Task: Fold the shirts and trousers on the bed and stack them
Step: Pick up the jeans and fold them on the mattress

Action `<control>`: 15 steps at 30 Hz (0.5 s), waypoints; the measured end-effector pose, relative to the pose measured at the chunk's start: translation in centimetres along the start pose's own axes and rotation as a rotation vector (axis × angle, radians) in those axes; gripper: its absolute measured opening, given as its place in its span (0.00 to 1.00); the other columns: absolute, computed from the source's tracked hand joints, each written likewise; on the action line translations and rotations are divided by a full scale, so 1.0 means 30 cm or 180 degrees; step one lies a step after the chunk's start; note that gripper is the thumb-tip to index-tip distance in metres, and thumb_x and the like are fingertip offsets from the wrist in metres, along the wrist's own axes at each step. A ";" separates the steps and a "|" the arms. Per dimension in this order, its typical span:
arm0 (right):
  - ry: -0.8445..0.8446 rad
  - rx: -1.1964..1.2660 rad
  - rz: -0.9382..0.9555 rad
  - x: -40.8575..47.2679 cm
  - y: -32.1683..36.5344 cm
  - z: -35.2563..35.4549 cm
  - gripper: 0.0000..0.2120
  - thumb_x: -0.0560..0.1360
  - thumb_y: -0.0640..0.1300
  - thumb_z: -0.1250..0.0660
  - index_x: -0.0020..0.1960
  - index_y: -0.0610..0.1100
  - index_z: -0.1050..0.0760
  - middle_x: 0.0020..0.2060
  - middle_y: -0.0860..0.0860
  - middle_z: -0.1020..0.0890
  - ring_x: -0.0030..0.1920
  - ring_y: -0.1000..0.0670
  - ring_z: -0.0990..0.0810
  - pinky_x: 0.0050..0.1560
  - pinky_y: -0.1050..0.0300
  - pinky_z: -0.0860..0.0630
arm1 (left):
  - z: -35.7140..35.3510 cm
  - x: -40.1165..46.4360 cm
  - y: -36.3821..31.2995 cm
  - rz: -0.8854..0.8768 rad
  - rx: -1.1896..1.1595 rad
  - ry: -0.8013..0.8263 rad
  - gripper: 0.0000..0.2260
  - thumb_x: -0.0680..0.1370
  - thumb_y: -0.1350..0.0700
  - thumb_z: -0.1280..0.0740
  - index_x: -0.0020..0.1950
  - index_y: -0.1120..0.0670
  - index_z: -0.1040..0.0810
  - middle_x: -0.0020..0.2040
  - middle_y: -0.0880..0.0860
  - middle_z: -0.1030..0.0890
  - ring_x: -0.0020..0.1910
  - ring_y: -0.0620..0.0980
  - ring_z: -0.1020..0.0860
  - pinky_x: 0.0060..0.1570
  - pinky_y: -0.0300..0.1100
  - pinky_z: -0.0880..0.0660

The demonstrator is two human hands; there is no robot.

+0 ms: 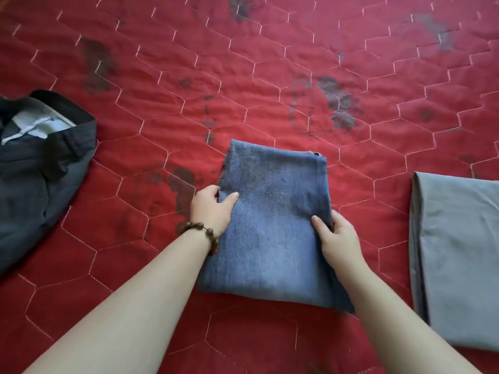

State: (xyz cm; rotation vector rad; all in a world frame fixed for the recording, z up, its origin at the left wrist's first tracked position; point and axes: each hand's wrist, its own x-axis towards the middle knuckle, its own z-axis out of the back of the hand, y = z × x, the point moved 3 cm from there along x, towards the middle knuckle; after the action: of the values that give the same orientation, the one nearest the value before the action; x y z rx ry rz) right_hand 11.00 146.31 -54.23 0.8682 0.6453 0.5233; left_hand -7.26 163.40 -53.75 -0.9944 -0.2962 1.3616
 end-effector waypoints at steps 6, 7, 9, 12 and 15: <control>-0.0530 -0.0645 0.0009 -0.048 0.048 0.028 0.09 0.76 0.44 0.32 0.56 0.47 0.27 0.44 0.54 0.22 0.48 0.46 0.22 0.42 0.62 0.33 | 0.043 -0.110 -0.064 -0.0820 0.0929 -0.0881 0.13 0.74 0.57 0.32 0.57 0.56 0.27 0.52 0.57 0.22 0.52 0.58 0.24 0.50 0.49 0.28; -0.0870 -0.1133 0.0304 -0.071 0.076 0.034 0.14 0.76 0.45 0.32 0.60 0.46 0.27 0.50 0.50 0.22 0.51 0.45 0.23 0.46 0.58 0.32 | 0.035 -0.141 -0.086 -0.1387 0.1163 -0.0915 0.14 0.73 0.58 0.33 0.58 0.57 0.26 0.55 0.57 0.23 0.55 0.58 0.25 0.54 0.51 0.29; -0.1281 -0.1962 0.1243 -0.129 0.133 -0.008 0.19 0.73 0.42 0.32 0.63 0.42 0.26 0.58 0.43 0.24 0.57 0.41 0.26 0.56 0.48 0.32 | -0.017 -0.204 -0.098 -0.2312 0.1553 -0.0593 0.16 0.73 0.55 0.37 0.59 0.58 0.23 0.60 0.59 0.23 0.62 0.59 0.27 0.62 0.52 0.31; -0.0627 -0.2365 0.2017 -0.198 0.129 -0.165 0.20 0.73 0.39 0.38 0.65 0.38 0.25 0.64 0.41 0.24 0.66 0.40 0.28 0.66 0.42 0.33 | -0.112 -0.252 -0.030 -0.2457 0.2451 0.0334 0.26 0.74 0.49 0.45 0.70 0.58 0.28 0.73 0.58 0.32 0.74 0.57 0.37 0.72 0.55 0.40; -0.0039 -0.2478 0.1708 -0.222 0.057 -0.257 0.24 0.76 0.42 0.45 0.71 0.39 0.32 0.71 0.46 0.30 0.72 0.45 0.33 0.72 0.41 0.40 | -0.151 -0.247 0.051 -0.2281 0.2850 0.0463 0.29 0.77 0.46 0.48 0.76 0.56 0.37 0.77 0.55 0.42 0.77 0.57 0.47 0.74 0.57 0.47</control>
State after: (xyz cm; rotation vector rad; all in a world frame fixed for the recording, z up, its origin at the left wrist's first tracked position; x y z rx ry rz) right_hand 0.69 146.92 -54.53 0.2852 0.1435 1.1553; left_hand -6.92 154.65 -54.86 -0.1774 0.0841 0.6235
